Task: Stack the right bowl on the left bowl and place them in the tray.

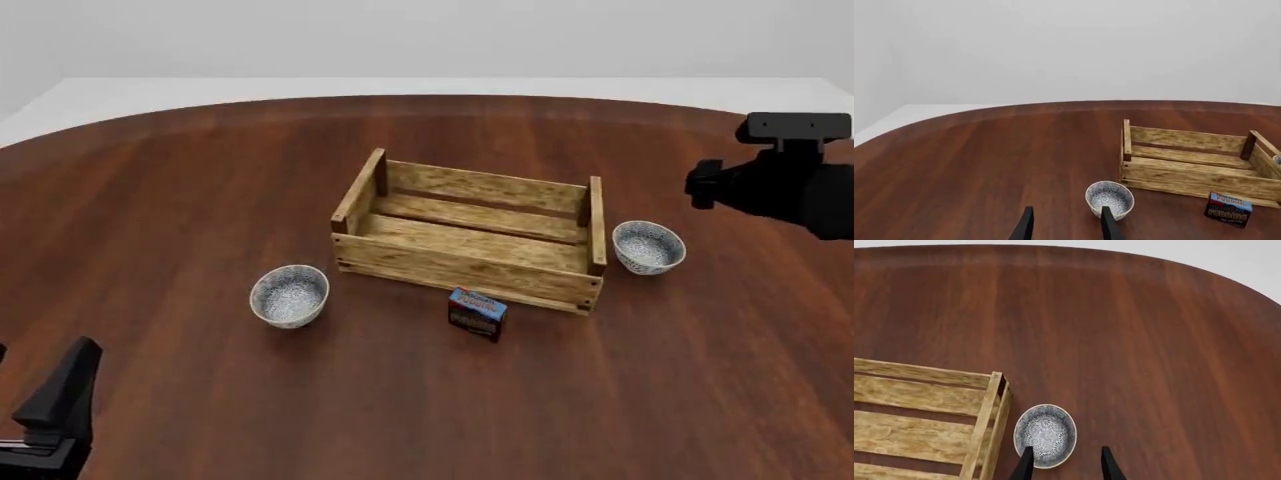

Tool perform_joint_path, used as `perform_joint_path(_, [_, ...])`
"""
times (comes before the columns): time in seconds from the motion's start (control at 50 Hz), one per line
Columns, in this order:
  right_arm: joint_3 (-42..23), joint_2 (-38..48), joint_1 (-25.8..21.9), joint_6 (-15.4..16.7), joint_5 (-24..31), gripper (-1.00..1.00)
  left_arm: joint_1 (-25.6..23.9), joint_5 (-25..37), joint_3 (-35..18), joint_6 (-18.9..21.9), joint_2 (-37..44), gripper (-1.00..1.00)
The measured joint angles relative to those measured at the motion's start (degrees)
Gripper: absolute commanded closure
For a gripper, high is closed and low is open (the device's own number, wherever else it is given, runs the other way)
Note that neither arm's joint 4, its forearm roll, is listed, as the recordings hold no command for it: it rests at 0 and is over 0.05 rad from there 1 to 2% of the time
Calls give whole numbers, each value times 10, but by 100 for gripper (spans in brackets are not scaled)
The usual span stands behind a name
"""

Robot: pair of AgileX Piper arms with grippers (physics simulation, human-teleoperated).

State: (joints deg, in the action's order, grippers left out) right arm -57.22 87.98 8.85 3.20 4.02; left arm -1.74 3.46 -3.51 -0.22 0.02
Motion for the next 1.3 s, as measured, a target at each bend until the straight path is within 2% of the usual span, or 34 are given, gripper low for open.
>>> perform_joint_path(0.66, [-33, 150, 18, -15, -46, -100, 3, -2, -2, 1, 0, -100])
perform_joint_path(1.3, [-31, 244, 25, -29, -93, -100, -1, -10, 5, 0, 0, -100])
